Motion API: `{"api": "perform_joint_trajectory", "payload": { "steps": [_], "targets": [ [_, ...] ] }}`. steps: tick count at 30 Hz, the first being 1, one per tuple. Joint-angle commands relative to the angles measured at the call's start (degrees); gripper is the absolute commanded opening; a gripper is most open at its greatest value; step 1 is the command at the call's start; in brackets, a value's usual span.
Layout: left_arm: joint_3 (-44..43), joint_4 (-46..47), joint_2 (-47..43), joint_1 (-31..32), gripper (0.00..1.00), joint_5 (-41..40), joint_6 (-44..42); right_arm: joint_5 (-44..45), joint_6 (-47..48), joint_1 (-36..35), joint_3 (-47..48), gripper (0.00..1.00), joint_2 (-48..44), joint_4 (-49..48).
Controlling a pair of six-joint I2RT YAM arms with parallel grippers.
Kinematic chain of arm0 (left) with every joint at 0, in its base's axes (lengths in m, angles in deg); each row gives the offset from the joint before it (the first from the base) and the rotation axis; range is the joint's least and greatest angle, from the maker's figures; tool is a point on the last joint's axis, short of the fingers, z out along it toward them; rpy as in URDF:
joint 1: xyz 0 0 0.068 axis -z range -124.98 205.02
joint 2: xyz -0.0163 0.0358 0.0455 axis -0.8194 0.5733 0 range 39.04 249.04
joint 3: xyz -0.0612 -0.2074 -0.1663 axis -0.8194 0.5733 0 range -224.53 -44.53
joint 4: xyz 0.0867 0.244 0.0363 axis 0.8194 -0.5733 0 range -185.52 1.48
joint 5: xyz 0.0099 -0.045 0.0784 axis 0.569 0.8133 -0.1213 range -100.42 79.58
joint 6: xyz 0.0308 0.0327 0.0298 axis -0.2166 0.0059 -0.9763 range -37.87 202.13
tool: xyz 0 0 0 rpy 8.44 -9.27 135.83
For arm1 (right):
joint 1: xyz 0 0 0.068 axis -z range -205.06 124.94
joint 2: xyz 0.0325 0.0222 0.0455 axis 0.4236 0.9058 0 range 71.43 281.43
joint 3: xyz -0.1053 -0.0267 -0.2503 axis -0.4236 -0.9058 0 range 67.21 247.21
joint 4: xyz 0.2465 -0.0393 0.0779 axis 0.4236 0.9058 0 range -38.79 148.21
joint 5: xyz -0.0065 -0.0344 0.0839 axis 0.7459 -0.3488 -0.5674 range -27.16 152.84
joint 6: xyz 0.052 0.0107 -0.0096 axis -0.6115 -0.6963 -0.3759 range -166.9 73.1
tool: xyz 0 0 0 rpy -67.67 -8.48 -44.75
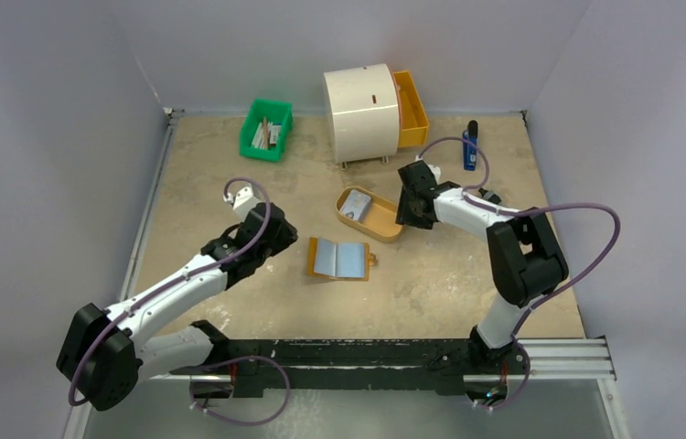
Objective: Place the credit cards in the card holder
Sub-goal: Move the storage box to the center of the board, then pick up the credit card from the storage box.
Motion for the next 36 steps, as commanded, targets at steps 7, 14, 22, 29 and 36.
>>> {"api": "perform_joint_trajectory", "payload": {
  "steps": [7,14,22,29,36],
  "targets": [
    [1.51,8.44,1.60,0.31,0.40,7.59,-4.31,6.96,6.13,5.56,3.80,0.50,0.35,5.93],
    [2.33,7.09,-0.09,0.29,0.40,7.62,-5.50,4.21,4.89,3.73,5.39,0.64,-9.28,7.31],
    [6.13,13.21,-2.32,0.31,0.41,14.18,-7.91,-21.06,-4.35,0.93,-4.05,0.64,-18.78,-12.00],
    [6.11,9.83,-2.71,0.38,0.43,13.83,-9.35,-22.35,-8.69,0.93,-4.78,0.74,-12.15,-16.85],
    [6.84,5.14,-4.02,0.33,0.45,8.57,-9.02,-22.64,-11.34,0.93,-3.47,0.75,-5.84,-18.42]
  ]
}}
